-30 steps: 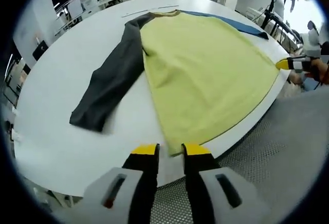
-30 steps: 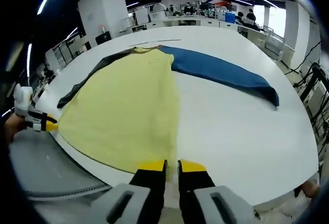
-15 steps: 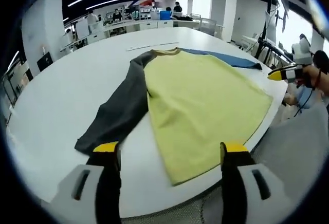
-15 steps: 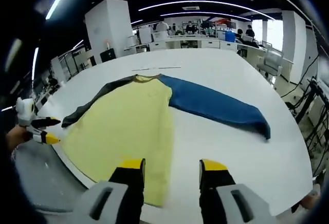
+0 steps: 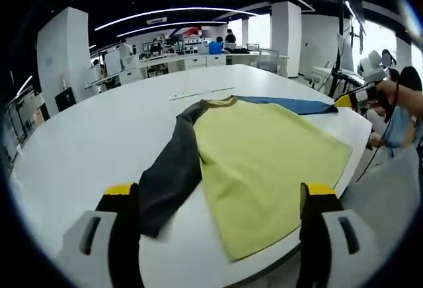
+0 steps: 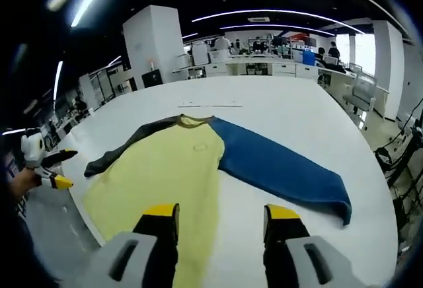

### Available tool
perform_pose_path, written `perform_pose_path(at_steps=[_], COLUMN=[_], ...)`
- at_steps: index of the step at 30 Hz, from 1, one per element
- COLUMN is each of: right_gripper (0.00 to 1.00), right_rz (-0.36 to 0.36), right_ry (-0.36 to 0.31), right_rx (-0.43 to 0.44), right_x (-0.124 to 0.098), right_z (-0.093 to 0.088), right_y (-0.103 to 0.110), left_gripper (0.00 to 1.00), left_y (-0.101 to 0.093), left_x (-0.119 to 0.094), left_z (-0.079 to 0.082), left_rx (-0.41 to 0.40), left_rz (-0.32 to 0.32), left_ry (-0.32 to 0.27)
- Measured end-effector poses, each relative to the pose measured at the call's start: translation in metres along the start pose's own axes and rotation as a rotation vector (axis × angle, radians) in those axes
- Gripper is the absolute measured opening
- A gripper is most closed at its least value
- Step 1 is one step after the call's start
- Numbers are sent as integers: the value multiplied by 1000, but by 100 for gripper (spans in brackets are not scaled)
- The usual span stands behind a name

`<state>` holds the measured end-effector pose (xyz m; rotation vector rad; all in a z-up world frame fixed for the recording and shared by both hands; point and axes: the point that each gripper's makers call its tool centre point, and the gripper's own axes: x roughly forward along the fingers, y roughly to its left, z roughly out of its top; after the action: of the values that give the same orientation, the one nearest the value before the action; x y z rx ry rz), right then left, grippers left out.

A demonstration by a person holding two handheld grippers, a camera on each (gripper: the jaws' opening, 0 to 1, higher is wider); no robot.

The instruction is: Fold the garment on the visible template until the final outline fits inside the template.

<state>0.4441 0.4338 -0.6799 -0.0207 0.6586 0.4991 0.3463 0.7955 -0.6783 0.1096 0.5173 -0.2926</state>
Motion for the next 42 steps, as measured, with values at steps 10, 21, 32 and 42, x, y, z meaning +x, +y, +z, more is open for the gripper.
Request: perform_pose_path(at_steps=[10,21,32,42], right_gripper=[43,35,25,11], right_rz=[39,52,51,27], right_ry=[40,80,83,137], right_rx=[-35,-99,-120,-203], right_x=[33,80,122,142], right_z=[19,6,2,-7], right_y=[-10,-17,-27,-30], left_gripper=[99,99,96,93], left_y=[6,9,15,21], left_x=[-3,-6,-6,-5], left_z=[15,35,39,41], left_rx=[-41,-74,-72,-88], left_rz=[13,31,49,72], left_ry=[-35,-97,-86,-80])
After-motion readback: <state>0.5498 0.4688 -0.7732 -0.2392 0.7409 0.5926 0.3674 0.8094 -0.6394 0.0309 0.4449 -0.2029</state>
